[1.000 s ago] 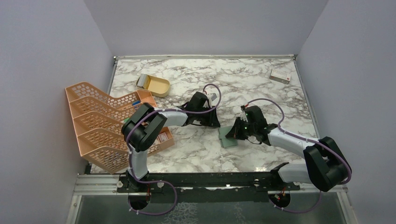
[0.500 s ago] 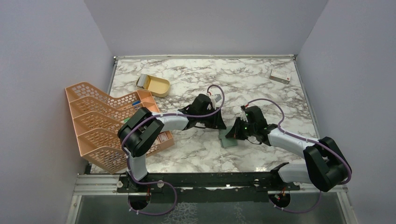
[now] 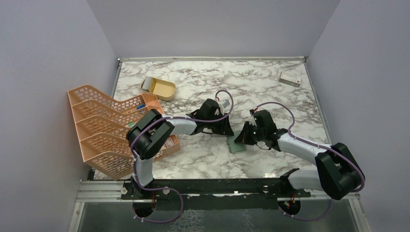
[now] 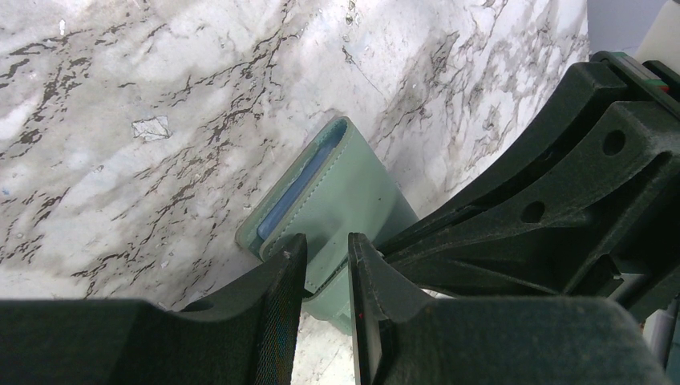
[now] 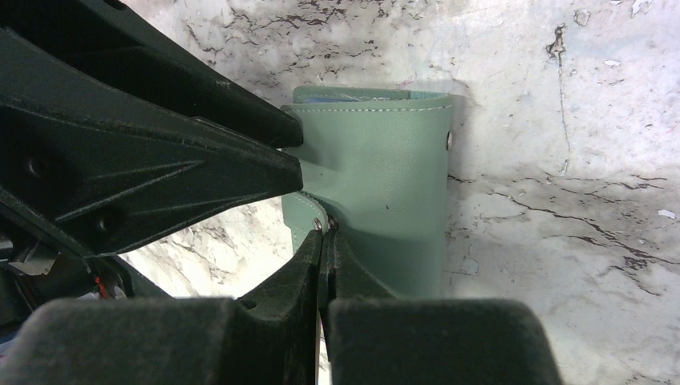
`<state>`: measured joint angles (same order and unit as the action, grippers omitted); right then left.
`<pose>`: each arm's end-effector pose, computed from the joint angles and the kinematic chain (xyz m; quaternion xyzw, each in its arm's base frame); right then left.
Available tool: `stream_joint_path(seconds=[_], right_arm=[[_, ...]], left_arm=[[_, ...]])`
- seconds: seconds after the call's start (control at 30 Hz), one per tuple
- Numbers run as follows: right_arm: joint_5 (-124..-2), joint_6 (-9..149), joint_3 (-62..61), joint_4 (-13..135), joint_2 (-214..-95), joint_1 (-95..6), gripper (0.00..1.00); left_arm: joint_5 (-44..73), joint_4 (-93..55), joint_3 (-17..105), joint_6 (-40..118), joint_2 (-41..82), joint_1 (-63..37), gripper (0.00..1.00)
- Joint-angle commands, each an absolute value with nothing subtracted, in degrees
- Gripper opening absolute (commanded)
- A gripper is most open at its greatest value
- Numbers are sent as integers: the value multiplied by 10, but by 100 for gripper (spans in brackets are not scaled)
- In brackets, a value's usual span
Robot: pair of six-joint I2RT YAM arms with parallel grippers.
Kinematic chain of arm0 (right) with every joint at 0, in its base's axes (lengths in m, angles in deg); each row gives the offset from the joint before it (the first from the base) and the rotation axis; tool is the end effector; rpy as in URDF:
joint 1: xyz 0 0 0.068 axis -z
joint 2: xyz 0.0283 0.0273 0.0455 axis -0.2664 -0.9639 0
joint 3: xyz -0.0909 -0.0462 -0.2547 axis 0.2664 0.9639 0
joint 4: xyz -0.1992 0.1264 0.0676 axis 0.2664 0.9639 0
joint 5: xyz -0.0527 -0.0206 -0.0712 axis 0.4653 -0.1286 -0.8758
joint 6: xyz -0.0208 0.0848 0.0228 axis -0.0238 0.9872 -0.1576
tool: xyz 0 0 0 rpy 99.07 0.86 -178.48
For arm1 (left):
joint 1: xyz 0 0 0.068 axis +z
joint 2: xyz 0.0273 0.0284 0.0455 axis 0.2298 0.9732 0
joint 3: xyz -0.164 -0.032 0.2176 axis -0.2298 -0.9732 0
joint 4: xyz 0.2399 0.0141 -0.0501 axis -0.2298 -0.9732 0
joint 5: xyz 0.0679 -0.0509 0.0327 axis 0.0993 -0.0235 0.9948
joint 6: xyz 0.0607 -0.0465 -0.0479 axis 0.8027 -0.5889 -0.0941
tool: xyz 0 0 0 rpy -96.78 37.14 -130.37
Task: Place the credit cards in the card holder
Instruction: Close the card holder at the center of the board.
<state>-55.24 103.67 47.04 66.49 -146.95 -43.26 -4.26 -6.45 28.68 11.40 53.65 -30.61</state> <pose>0.2030 0.1317 0.1290 0.0573 0.9349 0.2893 0.1975 0.2690 -0.3098 0.1341 0.1414 0.8658 -0.4432 0.1845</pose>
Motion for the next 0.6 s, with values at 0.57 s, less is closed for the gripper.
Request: stream_joint_path(seconds=[0.57], right_arm=[[-633, 1033, 472, 716, -1518, -435, 1]], left_arm=[[-10, -100, 286, 143, 553, -307, 29]])
